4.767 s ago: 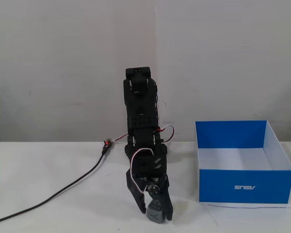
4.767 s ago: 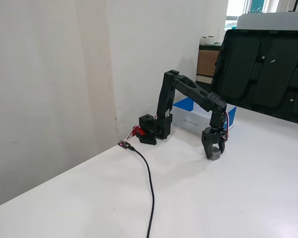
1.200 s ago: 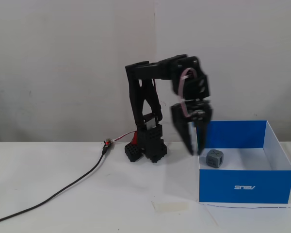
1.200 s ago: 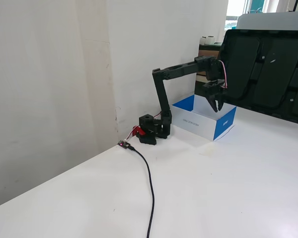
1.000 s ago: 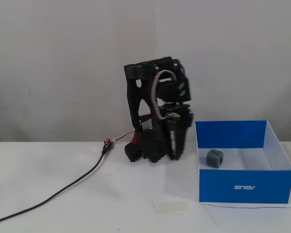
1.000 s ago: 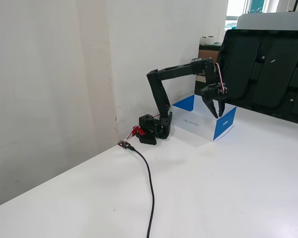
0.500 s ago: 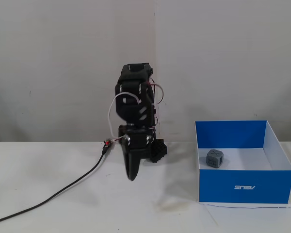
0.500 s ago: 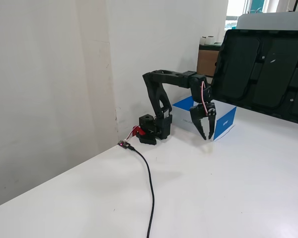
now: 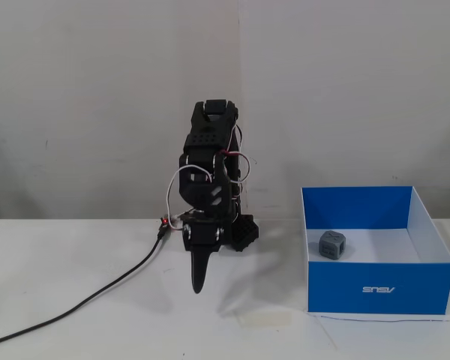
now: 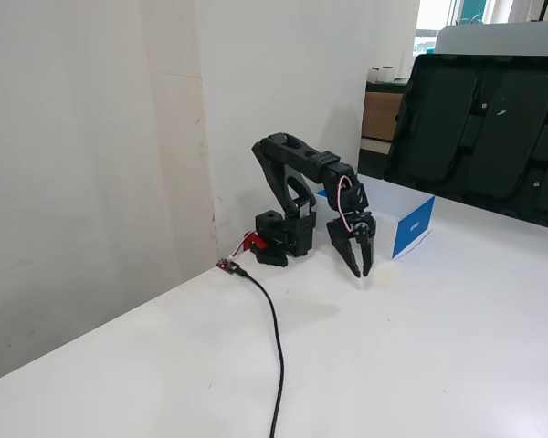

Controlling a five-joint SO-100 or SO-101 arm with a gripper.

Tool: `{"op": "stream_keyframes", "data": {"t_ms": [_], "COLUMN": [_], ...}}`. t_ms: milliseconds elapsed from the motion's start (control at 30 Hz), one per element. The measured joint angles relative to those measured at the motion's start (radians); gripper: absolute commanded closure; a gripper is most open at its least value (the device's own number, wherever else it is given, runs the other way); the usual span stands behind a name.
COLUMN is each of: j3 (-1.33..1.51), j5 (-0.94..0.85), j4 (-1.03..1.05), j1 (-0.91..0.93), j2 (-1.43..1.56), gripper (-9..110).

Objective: Pick the gray block and keep it in the box.

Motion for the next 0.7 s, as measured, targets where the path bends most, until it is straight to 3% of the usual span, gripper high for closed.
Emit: {"op": "stream_keyframes", "data": {"t_ms": [400, 700], "j3": [0.245, 0.457], "j5": [0.072, 0.109], "j4": [-0.232, -0.206], "j1": [0.018, 0.018], "j2": [0.12, 0.512], "gripper": [101, 101]}}
